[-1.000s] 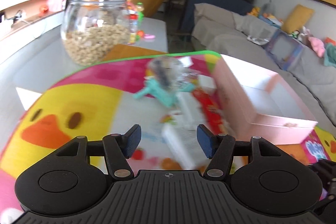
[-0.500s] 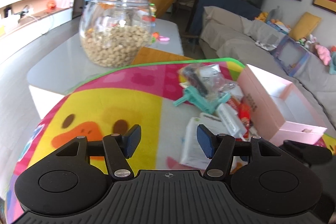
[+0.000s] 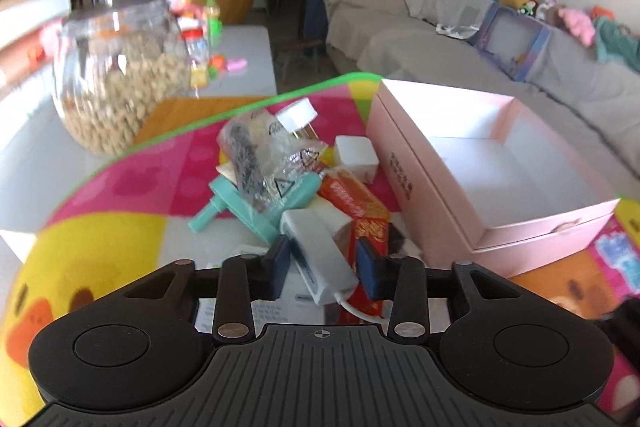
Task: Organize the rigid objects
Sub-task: 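Reach the left tool to the white USB adapter and close on it, then grasp the red lighter with the right tool while the left tool holds the adapter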
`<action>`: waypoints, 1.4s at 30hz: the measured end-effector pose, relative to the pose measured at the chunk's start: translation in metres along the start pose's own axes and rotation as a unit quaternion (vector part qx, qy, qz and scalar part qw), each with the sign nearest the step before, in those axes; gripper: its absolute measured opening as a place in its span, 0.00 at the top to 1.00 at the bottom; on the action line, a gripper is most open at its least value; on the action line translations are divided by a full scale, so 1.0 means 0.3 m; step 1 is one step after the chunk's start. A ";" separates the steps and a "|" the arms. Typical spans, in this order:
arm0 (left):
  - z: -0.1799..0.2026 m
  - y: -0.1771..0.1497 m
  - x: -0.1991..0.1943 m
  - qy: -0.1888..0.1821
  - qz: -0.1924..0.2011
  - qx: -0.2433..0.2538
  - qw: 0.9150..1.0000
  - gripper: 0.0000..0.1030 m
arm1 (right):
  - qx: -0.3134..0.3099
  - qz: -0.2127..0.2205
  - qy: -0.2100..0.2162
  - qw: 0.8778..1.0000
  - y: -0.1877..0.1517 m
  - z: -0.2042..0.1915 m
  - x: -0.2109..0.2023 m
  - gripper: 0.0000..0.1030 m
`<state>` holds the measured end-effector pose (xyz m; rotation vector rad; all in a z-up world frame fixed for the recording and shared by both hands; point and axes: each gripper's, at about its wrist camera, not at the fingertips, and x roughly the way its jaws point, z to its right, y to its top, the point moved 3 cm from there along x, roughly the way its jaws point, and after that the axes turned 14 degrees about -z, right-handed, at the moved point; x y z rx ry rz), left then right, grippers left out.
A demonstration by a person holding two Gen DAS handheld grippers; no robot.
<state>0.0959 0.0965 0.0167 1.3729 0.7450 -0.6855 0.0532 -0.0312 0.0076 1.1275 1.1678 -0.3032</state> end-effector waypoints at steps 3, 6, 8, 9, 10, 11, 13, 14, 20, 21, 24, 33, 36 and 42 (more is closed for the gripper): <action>0.001 -0.046 -0.033 -0.019 0.015 0.018 1.000 0.75 | 0.012 0.010 -0.007 1.000 -0.010 0.020 -0.010 0.13; 0.004 -0.129 -0.080 -0.037 0.015 0.047 0.998 0.76 | 0.025 0.012 -0.005 1.000 -0.012 0.049 -0.009 0.13; 0.004 -0.186 -0.120 -0.043 0.011 0.067 0.997 0.76 | 0.032 0.015 0.000 0.999 -0.011 0.057 -0.015 0.13; 0.000 -0.214 -0.142 -0.043 0.009 0.075 0.996 0.76 | 0.033 0.017 0.002 0.999 -0.008 0.058 -0.019 0.13; -0.008 -0.238 -0.163 -0.042 0.006 0.079 0.996 0.76 | 0.034 0.020 0.004 0.999 -0.004 0.055 -0.023 0.13; -0.019 -0.260 -0.178 -0.041 -0.003 0.080 0.996 0.76 | 0.034 0.024 0.007 0.999 0.003 0.051 -0.028 0.13; -0.042 -0.303 -0.195 -0.035 -0.019 0.078 0.996 0.76 | 0.032 0.032 0.018 0.999 0.037 0.033 -0.023 0.17; -0.053 -0.322 -0.200 -0.029 -0.027 0.078 0.996 0.76 | 0.031 0.033 0.029 0.999 0.052 0.021 -0.025 0.20; -0.115 -0.359 -0.200 -0.028 -0.033 0.046 0.998 0.76 | 0.044 0.013 0.064 0.997 0.183 -0.065 0.047 0.58; -0.117 -0.357 -0.196 -0.030 -0.033 0.040 0.998 0.76 | 0.050 0.011 0.062 0.997 0.203 -0.075 0.065 0.60; -0.114 -0.364 -0.191 -0.024 -0.026 0.041 0.999 0.75 | 0.067 0.004 0.045 0.997 0.260 -0.103 0.131 0.62; -0.119 -0.374 -0.192 -0.036 -0.020 0.026 0.999 0.75 | 0.029 -0.039 0.064 0.997 0.217 -0.133 0.149 0.89; -0.114 -0.372 -0.192 -0.031 -0.025 0.021 0.999 0.75 | 0.009 -0.043 0.057 0.997 0.136 -0.119 0.089 0.90; -0.085 -0.376 -0.189 -0.001 -0.019 0.027 0.999 0.75 | -0.026 -0.029 0.019 0.999 0.031 -0.072 -0.005 0.89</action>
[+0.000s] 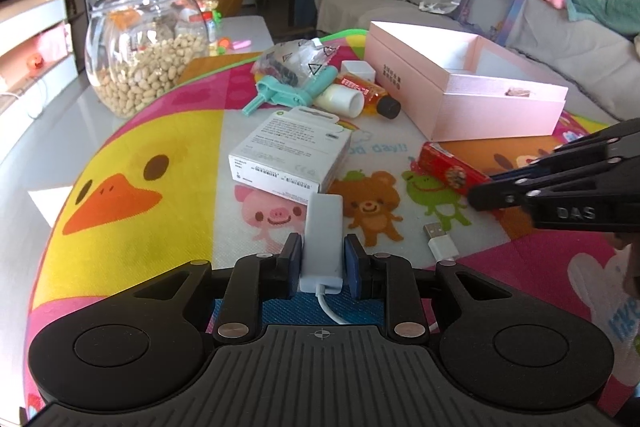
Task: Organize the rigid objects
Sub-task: 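Grasp the red lighter with the right tool while the left tool holds the adapter, then carry both items over the pink box and open both tools to drop them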
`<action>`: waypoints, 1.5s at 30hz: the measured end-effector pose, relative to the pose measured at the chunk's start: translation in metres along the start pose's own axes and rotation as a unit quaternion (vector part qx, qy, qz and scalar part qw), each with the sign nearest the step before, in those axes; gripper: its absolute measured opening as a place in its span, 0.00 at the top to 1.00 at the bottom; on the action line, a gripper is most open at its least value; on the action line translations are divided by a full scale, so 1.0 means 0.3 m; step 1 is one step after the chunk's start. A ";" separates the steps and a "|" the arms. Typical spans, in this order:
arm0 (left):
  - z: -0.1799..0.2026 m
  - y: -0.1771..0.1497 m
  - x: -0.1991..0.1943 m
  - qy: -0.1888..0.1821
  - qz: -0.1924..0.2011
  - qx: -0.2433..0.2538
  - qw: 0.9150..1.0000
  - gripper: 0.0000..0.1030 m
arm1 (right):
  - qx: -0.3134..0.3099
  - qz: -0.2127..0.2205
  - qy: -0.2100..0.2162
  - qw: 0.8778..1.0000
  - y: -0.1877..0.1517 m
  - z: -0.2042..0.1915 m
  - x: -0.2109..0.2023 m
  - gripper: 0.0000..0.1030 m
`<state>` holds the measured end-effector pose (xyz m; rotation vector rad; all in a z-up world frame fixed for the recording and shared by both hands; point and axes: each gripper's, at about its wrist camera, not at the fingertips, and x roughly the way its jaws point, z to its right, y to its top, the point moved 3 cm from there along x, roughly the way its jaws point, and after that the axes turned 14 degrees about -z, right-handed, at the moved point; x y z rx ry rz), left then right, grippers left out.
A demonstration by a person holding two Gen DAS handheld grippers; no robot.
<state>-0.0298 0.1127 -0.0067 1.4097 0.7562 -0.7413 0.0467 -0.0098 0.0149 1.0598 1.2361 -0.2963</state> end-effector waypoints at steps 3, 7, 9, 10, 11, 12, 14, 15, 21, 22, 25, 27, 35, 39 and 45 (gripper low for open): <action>0.006 -0.002 -0.005 0.002 -0.001 0.005 1.000 0.76 | 0.000 0.011 0.008 1.000 0.018 0.001 0.002 0.86; 0.001 -0.012 -0.015 -0.008 -0.004 0.004 1.000 0.76 | 0.010 0.009 0.006 1.000 0.070 0.003 0.061 0.85; -0.002 -0.018 -0.026 -0.019 -0.007 0.001 1.000 0.76 | 0.007 0.007 0.004 1.000 0.076 -0.002 0.060 0.85; -0.002 -0.022 -0.032 -0.031 -0.008 0.000 0.999 0.76 | 0.005 0.004 0.007 1.000 0.072 -0.005 0.048 0.88; 0.003 -0.028 -0.040 -0.045 -0.006 0.002 0.999 0.76 | 0.005 0.007 0.011 1.000 0.062 -0.007 0.026 0.89; 0.013 -0.033 -0.049 -0.055 -0.005 0.008 0.998 0.76 | 0.004 0.011 0.013 1.000 0.049 -0.005 -0.001 0.90; 0.052 -0.040 -0.069 -0.070 -0.005 0.033 0.997 0.76 | 0.008 0.023 0.016 1.000 0.009 0.007 -0.072 0.95; 0.075 -0.042 -0.080 -0.078 -0.006 0.047 0.996 0.76 | 0.015 0.032 0.016 0.999 -0.013 0.021 -0.114 0.97; 0.238 0.033 -0.182 -0.114 0.027 0.129 0.985 0.76 | 0.079 0.097 0.002 0.992 -0.131 0.146 -0.324 0.97; 0.255 0.058 -0.197 -0.111 0.036 0.137 0.984 0.76 | 0.080 0.101 -0.004 0.992 -0.144 0.161 -0.336 0.97; 0.276 0.126 -0.221 -0.090 0.056 0.140 0.984 0.76 | 0.076 0.097 -0.007 0.992 -0.167 0.180 -0.324 0.94; 0.261 0.144 -0.220 -0.077 0.056 0.125 0.988 0.76 | 0.069 0.084 0.019 0.994 -0.165 0.177 -0.291 0.89; 0.143 0.073 -0.159 -0.073 -0.013 0.084 0.994 0.76 | 0.032 0.021 0.044 0.998 -0.038 0.075 -0.065 0.76; 0.135 0.031 -0.124 -0.089 -0.038 0.082 0.992 0.76 | 0.000 0.007 0.024 1.000 -0.012 0.022 0.012 0.72; 0.165 0.006 -0.105 -0.114 -0.044 0.094 0.988 0.76 | -0.006 0.006 0.023 1.000 -0.065 0.029 -0.076 0.78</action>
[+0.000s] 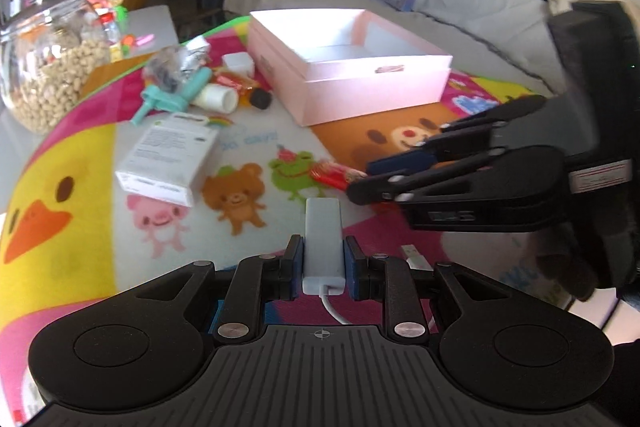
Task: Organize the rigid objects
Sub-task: 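Carry both items over the pink box and open both tools to drop them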
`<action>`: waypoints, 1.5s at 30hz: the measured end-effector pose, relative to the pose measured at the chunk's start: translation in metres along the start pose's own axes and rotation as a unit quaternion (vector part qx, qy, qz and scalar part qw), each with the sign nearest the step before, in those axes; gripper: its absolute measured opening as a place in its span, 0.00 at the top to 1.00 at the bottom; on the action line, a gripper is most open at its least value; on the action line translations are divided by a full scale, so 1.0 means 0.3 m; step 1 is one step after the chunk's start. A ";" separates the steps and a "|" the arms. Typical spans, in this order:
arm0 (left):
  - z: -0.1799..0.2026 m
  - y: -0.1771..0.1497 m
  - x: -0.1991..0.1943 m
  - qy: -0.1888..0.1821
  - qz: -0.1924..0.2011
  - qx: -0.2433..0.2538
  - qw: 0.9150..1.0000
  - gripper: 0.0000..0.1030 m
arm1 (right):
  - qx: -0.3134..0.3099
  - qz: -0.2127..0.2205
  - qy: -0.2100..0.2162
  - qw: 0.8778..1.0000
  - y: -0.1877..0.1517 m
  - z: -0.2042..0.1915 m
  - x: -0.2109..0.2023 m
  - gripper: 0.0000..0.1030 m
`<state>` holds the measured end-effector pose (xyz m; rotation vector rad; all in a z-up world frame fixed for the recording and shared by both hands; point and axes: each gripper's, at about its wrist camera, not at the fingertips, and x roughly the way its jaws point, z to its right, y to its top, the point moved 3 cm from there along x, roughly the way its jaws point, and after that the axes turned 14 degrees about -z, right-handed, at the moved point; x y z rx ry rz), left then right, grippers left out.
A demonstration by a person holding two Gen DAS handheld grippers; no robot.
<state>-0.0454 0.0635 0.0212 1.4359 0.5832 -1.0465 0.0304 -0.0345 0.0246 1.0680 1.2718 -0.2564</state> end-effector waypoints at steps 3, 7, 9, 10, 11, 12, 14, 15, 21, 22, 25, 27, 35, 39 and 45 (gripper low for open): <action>0.025 0.017 -0.014 -0.017 0.015 0.009 1.000 0.76 | 0.034 0.017 0.008 0.999 -0.053 0.054 -0.100 0.78; 0.057 0.137 -0.058 -0.029 0.054 0.032 0.998 0.76 | 0.070 0.068 -0.026 0.995 -0.059 0.136 -0.260 0.78; 0.076 0.238 -0.105 -0.022 0.098 0.052 0.994 0.76 | 0.079 0.103 -0.039 0.991 -0.021 0.171 -0.342 0.78; 0.085 0.293 -0.133 -0.018 0.123 0.062 0.990 0.76 | 0.082 0.124 -0.045 0.988 0.009 0.189 -0.384 0.78; 0.091 0.348 -0.161 -0.016 0.148 0.068 0.987 0.76 | 0.083 0.142 -0.055 0.985 0.041 0.204 -0.421 0.78; 0.098 0.409 -0.188 -0.016 0.170 0.073 0.983 0.76 | 0.083 0.159 -0.068 0.981 0.074 0.218 -0.453 0.78; 0.102 0.528 -0.225 -0.025 0.202 0.070 0.977 0.76 | 0.083 0.184 -0.090 0.975 0.154 0.253 -0.498 0.78; 0.097 0.583 -0.233 -0.034 0.215 0.063 0.974 0.76 | 0.087 0.194 -0.098 0.972 0.198 0.276 -0.514 0.78; 0.030 0.784 -0.138 -0.064 0.228 -0.010 0.971 0.76 | 0.133 0.214 -0.115 0.961 0.323 0.432 -0.509 0.56; 0.014 0.778 -0.110 -0.060 0.218 -0.014 0.974 0.76 | 0.135 0.211 -0.119 0.961 0.308 0.442 -0.495 0.53; -0.064 0.709 -0.030 -0.037 0.182 -0.026 0.982 0.76 | 0.140 0.190 -0.123 0.964 0.232 0.462 -0.425 0.46; -0.134 0.642 0.021 -0.016 0.145 -0.048 0.988 0.76 | 0.141 0.167 -0.129 0.967 0.184 0.466 -0.361 0.45; -0.433 0.375 0.068 0.034 0.071 -0.125 0.989 0.75 | 0.109 0.117 -0.099 0.982 0.060 0.358 -0.186 0.45; -0.468 0.308 0.074 0.029 0.043 -0.110 0.993 0.75 | 0.083 0.112 -0.085 0.987 0.058 0.281 -0.161 0.45; -0.383 0.246 0.065 0.037 0.054 -0.047 0.997 0.72 | 0.069 0.090 -0.057 0.992 0.061 0.209 -0.121 0.44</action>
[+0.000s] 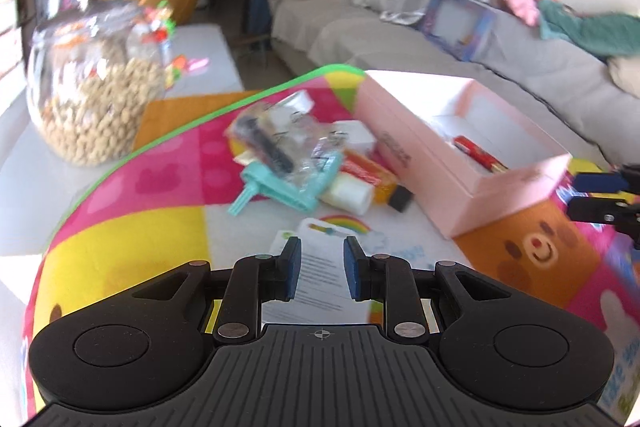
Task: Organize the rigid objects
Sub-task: 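Grasp the plastic bag with the black item using the right tool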
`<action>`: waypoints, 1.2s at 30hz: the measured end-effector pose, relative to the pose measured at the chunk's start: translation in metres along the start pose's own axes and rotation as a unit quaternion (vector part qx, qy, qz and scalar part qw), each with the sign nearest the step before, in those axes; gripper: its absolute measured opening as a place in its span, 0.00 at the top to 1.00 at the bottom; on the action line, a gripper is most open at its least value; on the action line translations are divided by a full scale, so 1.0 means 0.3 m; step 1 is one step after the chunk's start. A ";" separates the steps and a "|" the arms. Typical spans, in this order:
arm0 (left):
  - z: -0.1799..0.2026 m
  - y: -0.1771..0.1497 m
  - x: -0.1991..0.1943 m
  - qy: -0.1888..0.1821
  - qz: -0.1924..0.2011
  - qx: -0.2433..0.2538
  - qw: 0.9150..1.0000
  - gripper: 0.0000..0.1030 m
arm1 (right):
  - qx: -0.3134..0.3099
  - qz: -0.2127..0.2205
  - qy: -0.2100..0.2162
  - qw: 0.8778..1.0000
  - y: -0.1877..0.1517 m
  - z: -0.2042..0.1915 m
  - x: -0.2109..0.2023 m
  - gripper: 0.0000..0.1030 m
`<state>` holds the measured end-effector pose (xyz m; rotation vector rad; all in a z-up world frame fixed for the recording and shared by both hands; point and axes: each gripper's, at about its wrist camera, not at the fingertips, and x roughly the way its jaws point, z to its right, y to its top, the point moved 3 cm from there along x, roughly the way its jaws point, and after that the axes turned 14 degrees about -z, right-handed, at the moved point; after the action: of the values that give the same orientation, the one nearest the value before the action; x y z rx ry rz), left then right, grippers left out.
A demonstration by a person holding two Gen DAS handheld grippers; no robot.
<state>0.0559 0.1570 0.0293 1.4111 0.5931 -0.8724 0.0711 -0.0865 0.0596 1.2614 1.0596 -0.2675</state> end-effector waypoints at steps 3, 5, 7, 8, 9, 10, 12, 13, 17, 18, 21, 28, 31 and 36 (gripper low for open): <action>-0.016 -0.005 -0.022 0.019 0.012 -0.018 1.000 0.71 | -0.002 -0.010 0.023 1.000 0.022 -0.053 0.025 0.44; -0.043 -0.010 -0.029 0.031 0.014 -0.043 0.999 0.71 | -0.012 -0.011 0.048 0.999 0.071 -0.106 0.040 0.44; -0.063 -0.020 -0.028 0.042 0.005 -0.064 0.997 0.72 | -0.024 -0.010 0.064 0.998 0.146 -0.161 0.065 0.42; -0.071 -0.023 -0.025 0.039 0.000 -0.074 0.997 0.72 | -0.027 -0.012 0.072 0.997 0.191 -0.186 0.087 0.42; -0.080 -0.029 -0.026 0.029 -0.002 -0.081 0.996 0.72 | -0.027 -0.019 0.081 0.996 0.247 -0.208 0.122 0.41; -0.088 -0.035 -0.028 0.017 -0.001 -0.086 0.996 0.71 | -0.025 -0.028 0.088 0.995 0.295 -0.228 0.158 0.42; -0.098 -0.049 -0.039 0.008 0.006 -0.089 0.996 0.71 | -0.009 -0.056 0.103 0.993 0.407 -0.265 0.257 0.41; -0.103 -0.056 -0.046 0.009 0.011 -0.090 0.996 0.71 | 0.000 -0.068 0.107 0.992 0.456 -0.278 0.307 0.41; -0.118 -0.081 -0.073 -0.009 0.032 -0.105 0.994 0.72 | 0.004 -0.095 0.076 0.993 0.596 -0.344 0.512 0.42; -0.120 -0.085 -0.077 -0.019 0.035 -0.107 0.993 0.72 | 0.005 -0.104 0.066 0.992 0.616 -0.354 0.558 0.42; -0.126 -0.081 -0.076 -0.042 0.037 -0.112 0.992 0.72 | 0.000 -0.142 0.041 0.989 0.641 -0.376 0.690 0.53; -0.178 -0.041 -0.006 -0.065 0.024 -0.163 0.984 0.72 | -0.036 -0.156 0.076 0.984 0.490 -0.369 0.577 0.81; -0.174 -0.022 0.027 -0.087 0.019 -0.189 0.978 0.72 | -0.054 -0.152 0.074 0.984 0.385 -0.374 0.473 0.82; -0.106 0.010 0.034 -0.071 0.018 -0.167 0.983 0.71 | -0.049 -0.133 0.096 0.985 0.238 -0.335 0.316 0.82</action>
<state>0.0686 0.1863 0.0195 1.0450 0.5735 -0.7961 0.1202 0.0597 0.0398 1.0722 1.3941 -0.2955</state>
